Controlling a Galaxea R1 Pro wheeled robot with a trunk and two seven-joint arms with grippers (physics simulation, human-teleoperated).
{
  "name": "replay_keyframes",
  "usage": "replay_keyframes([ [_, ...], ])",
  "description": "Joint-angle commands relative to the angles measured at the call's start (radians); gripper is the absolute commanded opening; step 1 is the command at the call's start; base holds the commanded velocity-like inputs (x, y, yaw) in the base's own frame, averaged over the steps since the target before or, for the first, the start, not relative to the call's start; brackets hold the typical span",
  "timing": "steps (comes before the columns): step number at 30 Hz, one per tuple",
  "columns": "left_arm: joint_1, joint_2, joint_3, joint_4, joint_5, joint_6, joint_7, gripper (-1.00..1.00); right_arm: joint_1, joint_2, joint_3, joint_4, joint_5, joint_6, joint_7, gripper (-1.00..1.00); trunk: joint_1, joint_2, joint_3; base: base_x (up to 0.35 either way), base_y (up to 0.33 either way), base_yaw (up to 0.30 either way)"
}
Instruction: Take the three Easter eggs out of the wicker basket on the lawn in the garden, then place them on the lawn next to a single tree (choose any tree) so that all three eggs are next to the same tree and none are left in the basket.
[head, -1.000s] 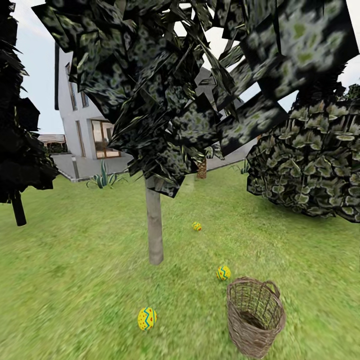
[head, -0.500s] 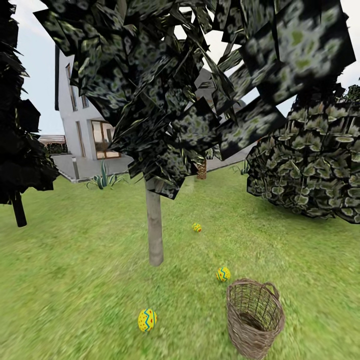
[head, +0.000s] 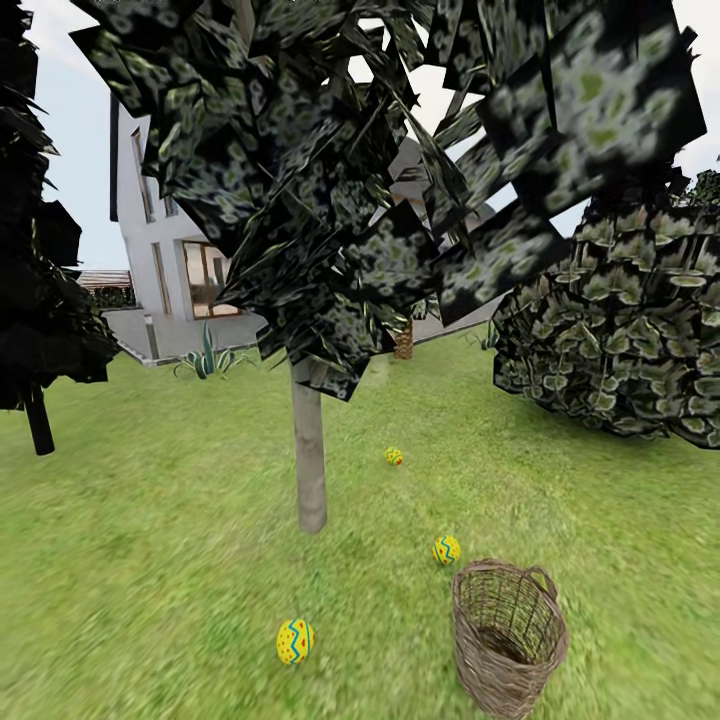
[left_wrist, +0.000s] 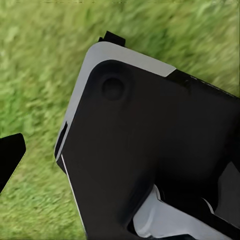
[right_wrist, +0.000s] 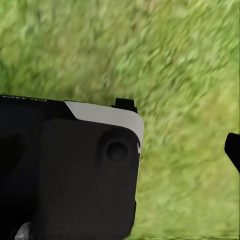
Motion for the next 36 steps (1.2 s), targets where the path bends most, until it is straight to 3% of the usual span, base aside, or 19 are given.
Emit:
replay_keyframes([
  [1,0.002,0.0,-0.001,0.002,0.01,-0.012,-0.002,1.0,-0.002,0.0,0.004,0.009,0.007,0.001,0.001,1.0,-0.004,0.006,0.002,0.0,0.0,0.0],
  [5,0.02,0.0,-0.001,0.003,0.01,-0.056,-0.002,1.0,-0.002,0.0,0.003,0.02,0.007,0.0,0.001,1.0,-0.019,0.034,0.014,0.0,0.0,0.0],
  [16,0.025,-0.002,-0.001,0.002,0.009,-0.071,-0.003,1.0,0.005,0.002,0.004,0.025,0.008,0.004,0.002,1.0,-0.061,0.111,0.049,0.0,0.0,0.0],
  [22,0.026,-0.003,-0.001,0.001,0.008,-0.126,-0.007,1.0,0.006,0.002,0.004,0.025,0.008,0.008,0.008,1.0,-0.084,0.153,0.067,0.0,0.0,0.0],
  [36,0.026,-0.005,-0.001,-0.001,0.01,-0.126,-0.007,1.0,0.006,-0.001,0.005,0.022,0.015,0.004,0.009,1.0,-0.138,0.251,0.111,0.0,0.0,0.0],
])
